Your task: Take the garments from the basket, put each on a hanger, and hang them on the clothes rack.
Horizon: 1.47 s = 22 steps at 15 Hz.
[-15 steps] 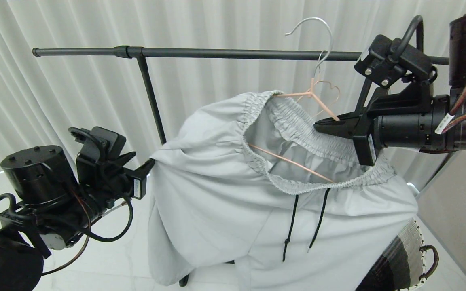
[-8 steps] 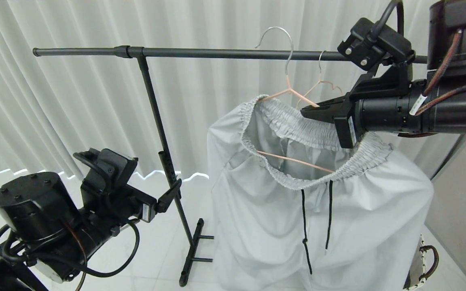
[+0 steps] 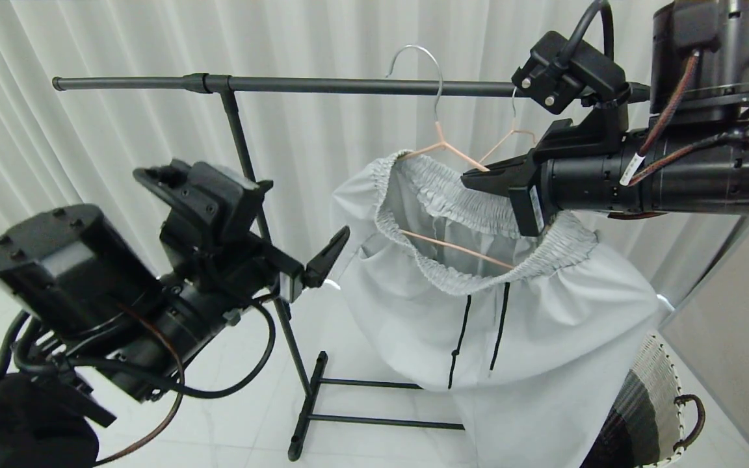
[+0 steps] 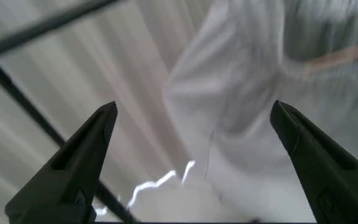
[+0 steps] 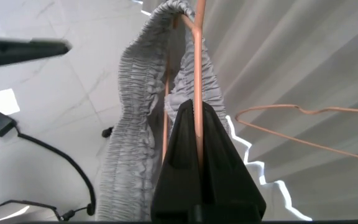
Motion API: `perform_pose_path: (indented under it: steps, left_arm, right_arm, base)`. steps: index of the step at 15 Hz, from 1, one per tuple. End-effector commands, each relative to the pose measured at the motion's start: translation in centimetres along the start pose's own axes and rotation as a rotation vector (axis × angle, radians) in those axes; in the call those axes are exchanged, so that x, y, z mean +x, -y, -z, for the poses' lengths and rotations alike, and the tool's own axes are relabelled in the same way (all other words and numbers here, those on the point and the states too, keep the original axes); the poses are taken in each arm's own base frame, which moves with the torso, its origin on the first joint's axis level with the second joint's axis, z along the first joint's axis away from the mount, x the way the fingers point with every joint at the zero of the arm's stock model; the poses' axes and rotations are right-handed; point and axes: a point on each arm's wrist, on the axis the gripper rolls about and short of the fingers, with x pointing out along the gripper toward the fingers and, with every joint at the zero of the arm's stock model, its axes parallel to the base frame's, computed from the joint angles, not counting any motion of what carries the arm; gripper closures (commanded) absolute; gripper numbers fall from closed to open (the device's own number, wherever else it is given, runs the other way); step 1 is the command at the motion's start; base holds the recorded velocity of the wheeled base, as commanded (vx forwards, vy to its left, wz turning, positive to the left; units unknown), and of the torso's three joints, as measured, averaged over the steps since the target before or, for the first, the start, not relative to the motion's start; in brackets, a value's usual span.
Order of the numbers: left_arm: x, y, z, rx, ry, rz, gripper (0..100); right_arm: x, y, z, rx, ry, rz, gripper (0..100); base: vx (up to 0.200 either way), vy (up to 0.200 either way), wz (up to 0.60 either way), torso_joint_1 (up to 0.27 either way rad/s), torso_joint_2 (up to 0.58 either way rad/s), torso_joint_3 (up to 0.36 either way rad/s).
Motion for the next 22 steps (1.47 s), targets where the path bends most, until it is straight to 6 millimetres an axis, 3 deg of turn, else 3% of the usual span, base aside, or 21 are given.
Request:
perform_pose_path:
  steps: [1,4,8,15,16,20,22]
  left_arm:
    - [2.0,-0.1,-3.4,-0.014,0.076,0.019,0]
    - [2.3,0.8,-4.0,-0.11,-0.001,0.094,0]
    - [2.5,1.3,-2.8,-0.255,-0.115,0.103,0]
    - [2.6,1.4,-1.6,-0.267,-0.185,0.058,0]
    - [2.5,1.4,-1.5,-0.266,-0.189,0.053,100]
    - [1.9,1.5,-0.5,-0.241,-0.235,0.035,100]
    - [1.4,1.5,0.0,-0.14,-0.248,0.032,100]
  right_arm:
    - [0.5,-0.2,0.1,0.0,-0.005,-0.002,100]
    - [1.1,-0.6,-0.2,0.005,0.017,0.038,100]
    - [0.8,-1.0,-0.7,0.002,0.037,0.034,100]
    - [0.7,-2.5,-1.3,-0.009,0.055,-0.011,100]
    - [0.7,-2.5,-1.3,-0.009,0.055,-0.011,100]
    - [0.7,-2.5,-1.2,-0.008,0.05,0.0,100]
    - [0.7,-2.2,-1.0,-0.005,0.028,0.054,100]
  base:
    - [0.0,0.0,0.0,0.0,0.0,0.0]
    - [0.0,0.0,0.0,0.0,0.0,0.0]
    - [0.0,0.0,0.0,0.0,0.0,0.0]
    - [0.0,0.0,0.0,0.0,0.0,0.0]
    - [0.0,0.0,0.0,0.0,0.0,0.0]
    - [0.0,0.0,0.0,0.0,0.0,0.0]
    - [0.0,0.0,0.0,0.0,0.0,0.0]
